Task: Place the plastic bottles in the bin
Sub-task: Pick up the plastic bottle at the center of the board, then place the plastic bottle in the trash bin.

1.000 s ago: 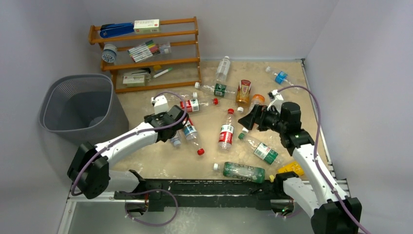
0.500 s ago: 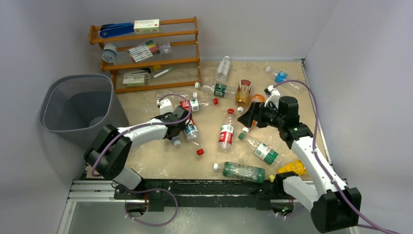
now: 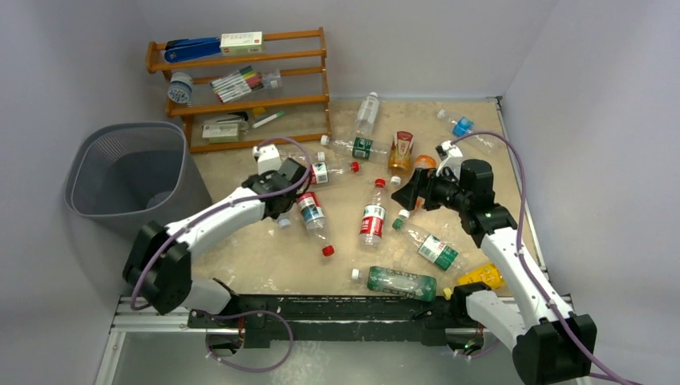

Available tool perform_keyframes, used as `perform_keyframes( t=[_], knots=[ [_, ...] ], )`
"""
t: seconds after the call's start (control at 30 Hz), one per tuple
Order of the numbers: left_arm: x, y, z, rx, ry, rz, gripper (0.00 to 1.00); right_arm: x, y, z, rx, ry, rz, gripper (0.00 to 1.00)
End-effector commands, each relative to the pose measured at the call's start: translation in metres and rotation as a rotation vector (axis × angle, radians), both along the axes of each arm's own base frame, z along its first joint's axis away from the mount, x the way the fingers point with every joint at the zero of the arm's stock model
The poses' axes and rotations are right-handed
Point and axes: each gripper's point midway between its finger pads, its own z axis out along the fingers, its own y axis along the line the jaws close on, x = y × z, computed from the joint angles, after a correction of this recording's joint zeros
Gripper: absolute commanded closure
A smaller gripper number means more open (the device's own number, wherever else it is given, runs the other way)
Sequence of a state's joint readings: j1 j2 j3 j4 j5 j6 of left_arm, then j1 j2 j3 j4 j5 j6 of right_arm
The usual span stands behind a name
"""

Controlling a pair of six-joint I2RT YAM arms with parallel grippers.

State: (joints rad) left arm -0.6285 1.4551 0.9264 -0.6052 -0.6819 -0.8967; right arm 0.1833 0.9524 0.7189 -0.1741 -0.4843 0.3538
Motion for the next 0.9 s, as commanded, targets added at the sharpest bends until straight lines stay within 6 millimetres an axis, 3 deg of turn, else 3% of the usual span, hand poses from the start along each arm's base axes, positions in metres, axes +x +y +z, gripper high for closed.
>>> perform_keyframes(
  t=[0.0,0.23,0.37,0.47,0.57,0.67,0.87],
  knots=[
    [0.009,0.018,0.100,0.035,-0.165,0.018,0.56,0.003,0.003,0.014,0.042,-0.059,-0.012,0.07],
    [0.009,0.045,0.231,0.088,-0.352,0.072,0.54,0.004,0.007,0.023,0.078,-0.069,-0.014,0.07],
    [-0.001,0.076,0.301,0.180,-0.454,0.153,0.52,0.003,0.007,0.028,0.088,-0.078,-0.019,0.07],
    [-0.011,0.106,0.338,0.248,-0.514,0.244,0.48,0.003,0.008,0.029,0.098,-0.076,-0.017,0.07],
    [-0.020,0.136,0.358,0.288,-0.538,0.331,0.46,0.003,0.009,0.030,0.102,-0.076,-0.015,0.07],
    [-0.026,0.165,0.365,0.327,-0.532,0.416,0.46,0.003,0.009,0.031,0.103,-0.076,-0.011,0.07],
    [-0.034,0.222,0.351,0.373,-0.461,0.573,0.46,0.005,0.011,0.033,0.101,-0.075,0.002,0.07]
  ],
)
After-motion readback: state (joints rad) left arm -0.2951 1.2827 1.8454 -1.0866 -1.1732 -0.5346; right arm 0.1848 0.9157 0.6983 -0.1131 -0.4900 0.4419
